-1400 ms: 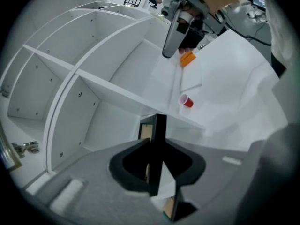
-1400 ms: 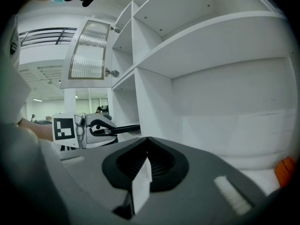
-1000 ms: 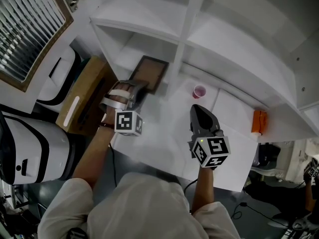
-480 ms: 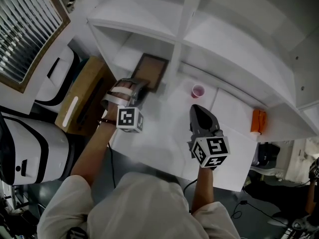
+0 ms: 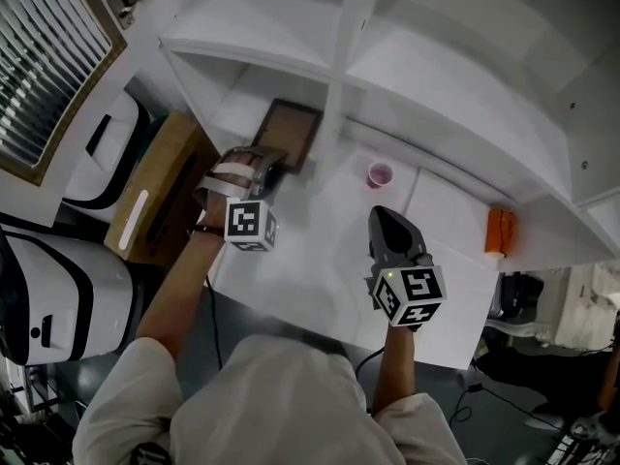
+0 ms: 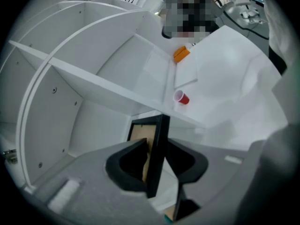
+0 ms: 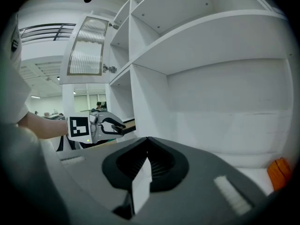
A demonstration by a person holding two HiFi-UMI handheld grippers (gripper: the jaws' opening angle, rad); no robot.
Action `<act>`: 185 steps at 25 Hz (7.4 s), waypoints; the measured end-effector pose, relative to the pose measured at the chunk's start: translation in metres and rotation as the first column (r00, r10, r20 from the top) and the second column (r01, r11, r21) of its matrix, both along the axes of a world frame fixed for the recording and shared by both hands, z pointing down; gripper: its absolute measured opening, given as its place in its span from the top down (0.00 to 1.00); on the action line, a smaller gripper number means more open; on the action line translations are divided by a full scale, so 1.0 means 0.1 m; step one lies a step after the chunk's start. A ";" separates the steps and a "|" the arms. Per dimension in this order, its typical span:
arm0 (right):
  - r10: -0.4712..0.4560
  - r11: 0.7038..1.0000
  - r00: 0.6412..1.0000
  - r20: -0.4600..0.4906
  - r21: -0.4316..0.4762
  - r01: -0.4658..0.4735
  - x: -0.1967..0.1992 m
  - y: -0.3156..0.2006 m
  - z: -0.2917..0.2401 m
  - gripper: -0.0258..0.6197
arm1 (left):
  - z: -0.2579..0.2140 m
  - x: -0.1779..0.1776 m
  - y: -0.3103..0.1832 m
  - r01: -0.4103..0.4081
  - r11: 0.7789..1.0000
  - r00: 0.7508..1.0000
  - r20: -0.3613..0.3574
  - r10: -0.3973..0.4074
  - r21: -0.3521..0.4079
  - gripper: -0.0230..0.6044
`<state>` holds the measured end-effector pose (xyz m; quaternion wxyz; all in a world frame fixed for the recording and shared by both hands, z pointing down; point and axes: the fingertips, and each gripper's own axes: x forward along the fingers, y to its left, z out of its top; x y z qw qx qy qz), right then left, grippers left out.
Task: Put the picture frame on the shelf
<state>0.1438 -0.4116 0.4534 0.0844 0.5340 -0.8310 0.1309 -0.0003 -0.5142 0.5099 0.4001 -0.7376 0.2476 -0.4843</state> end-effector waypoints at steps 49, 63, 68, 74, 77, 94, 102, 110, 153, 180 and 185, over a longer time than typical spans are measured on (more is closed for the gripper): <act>0.018 0.999 1.000 -0.001 -0.042 -0.018 0.29 -0.05 0.10 0.95 | 0.20 0.19 -0.52 0.057 0.990 0.996 0.079 -0.047 -0.128 0.48; 0.002 0.999 1.000 0.006 -0.032 -0.002 0.22 0.07 0.01 0.95 | 0.10 0.18 -0.50 0.089 0.992 0.995 -0.032 -0.092 -0.094 0.34; 0.008 1.000 1.000 0.011 -0.027 -0.008 0.21 0.09 -0.02 0.95 | 0.02 0.12 -0.39 0.094 0.991 0.991 -0.087 -0.102 -0.096 0.34; -0.034 0.999 0.999 -0.024 0.012 0.034 0.06 0.12 -0.18 0.95 | -0.06 -0.06 -0.26 0.142 0.983 0.977 -0.142 -0.158 -0.113 0.35; -0.039 0.999 0.999 -0.025 0.031 0.040 0.02 0.14 -0.28 0.95 | -0.11 -0.12 -0.16 0.158 0.979 0.968 -0.176 -0.179 -0.127 0.36; -0.056 0.995 0.997 -0.060 0.076 0.061 -0.22 0.55 -0.51 0.95 | -0.24 -0.48 0.77 0.193 0.957 0.900 -0.349 -0.261 -0.218 0.59; -0.084 0.992 0.991 -0.104 0.089 0.093 -0.39 0.82 -0.61 0.95 | -0.47 -0.54 1.20 0.170 0.954 0.840 -0.470 -0.272 -0.249 0.82; -0.100 0.987 0.986 -0.132 0.116 0.115 -0.62 1.20 -0.76 0.95 | -0.67 -0.75 1.64 0.172 0.958 0.799 -0.537 -0.273 -0.231 0.96; -0.131 0.966 0.969 -0.210 0.194 0.173 -0.93 4.31 -1.15 0.95 | -1.51 -0.83 5.13 0.143 0.976 0.639 -0.737 -0.219 -0.166 0.96; -0.192 0.944 0.954 -0.230 0.223 0.244 -0.78 5.69 -1.14 0.95 | -1.69 -0.64 6.75 0.224 0.967 0.621 -0.747 -0.237 -0.121 0.96; -0.199 0.949 0.955 -0.218 0.200 0.244 -0.80 5.69 -1.05 0.95 | -1.62 -0.75 6.69 0.254 0.956 0.596 -0.755 -0.275 -0.148 0.96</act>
